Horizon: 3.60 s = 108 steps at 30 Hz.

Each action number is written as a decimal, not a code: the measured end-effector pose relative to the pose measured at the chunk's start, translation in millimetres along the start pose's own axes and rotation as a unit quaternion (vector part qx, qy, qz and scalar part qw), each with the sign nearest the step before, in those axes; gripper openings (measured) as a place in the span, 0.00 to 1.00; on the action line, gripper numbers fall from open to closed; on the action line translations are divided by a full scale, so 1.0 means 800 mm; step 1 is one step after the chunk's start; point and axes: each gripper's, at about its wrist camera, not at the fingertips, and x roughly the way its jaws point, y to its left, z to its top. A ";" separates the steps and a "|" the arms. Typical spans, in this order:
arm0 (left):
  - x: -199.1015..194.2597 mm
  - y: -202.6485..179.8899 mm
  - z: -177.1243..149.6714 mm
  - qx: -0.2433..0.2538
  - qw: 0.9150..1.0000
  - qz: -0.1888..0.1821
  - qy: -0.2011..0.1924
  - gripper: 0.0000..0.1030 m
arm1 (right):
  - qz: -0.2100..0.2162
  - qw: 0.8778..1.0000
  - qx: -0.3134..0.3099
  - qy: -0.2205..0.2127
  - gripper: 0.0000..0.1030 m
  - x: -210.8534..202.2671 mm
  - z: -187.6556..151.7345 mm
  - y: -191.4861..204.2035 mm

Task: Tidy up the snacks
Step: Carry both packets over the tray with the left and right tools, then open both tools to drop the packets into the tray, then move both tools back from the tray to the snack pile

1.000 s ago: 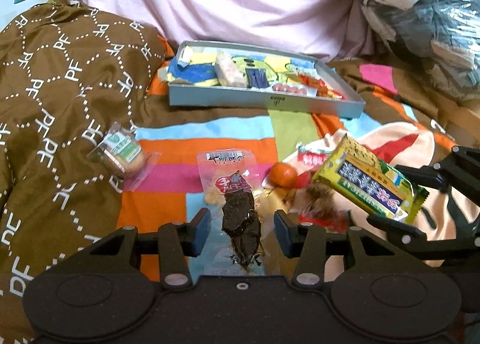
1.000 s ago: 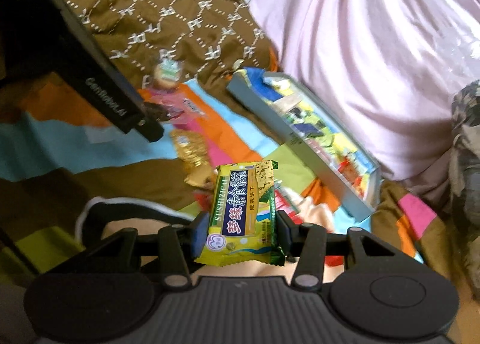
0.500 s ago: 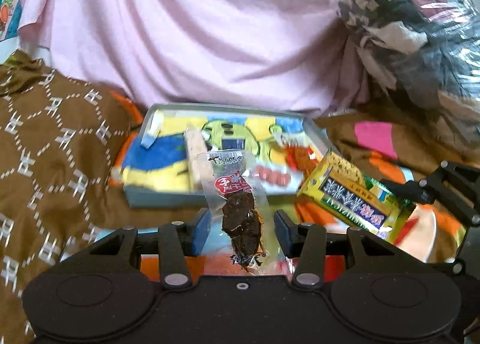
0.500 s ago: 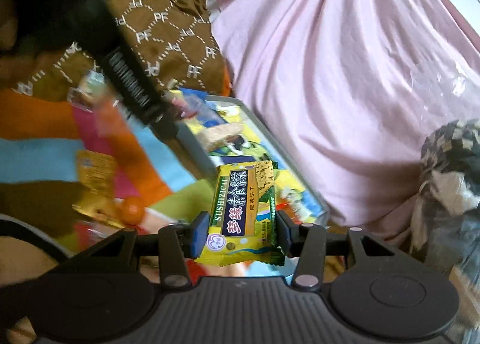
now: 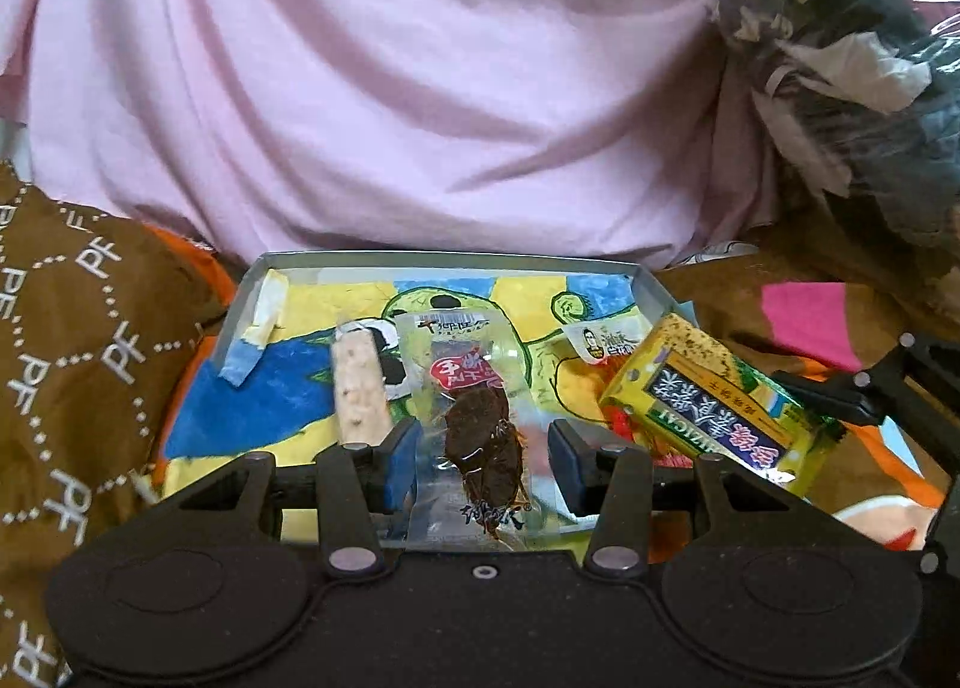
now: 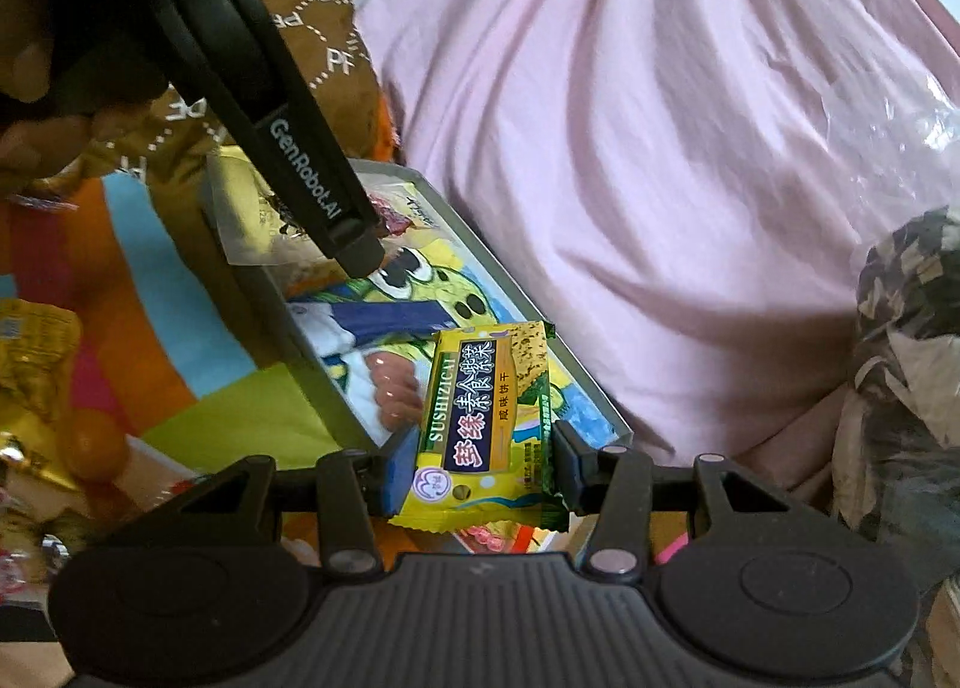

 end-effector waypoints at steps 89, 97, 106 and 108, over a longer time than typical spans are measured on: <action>-0.262 0.080 -0.110 -0.072 0.982 0.152 -0.084 0.99 | 0.021 0.931 0.361 -0.043 1.00 -0.178 0.002 0.022; -0.272 0.092 -0.161 -0.030 0.982 0.187 -0.020 0.99 | 0.074 0.937 0.341 -0.027 1.00 -0.191 0.007 0.060; -0.253 0.110 -0.185 -0.033 0.981 0.186 0.038 0.99 | 0.129 0.930 0.344 0.031 1.00 -0.180 0.003 0.089; -0.250 0.111 -0.186 -0.030 0.982 0.183 0.040 0.99 | 0.139 0.927 0.345 0.046 1.00 -0.173 0.002 0.094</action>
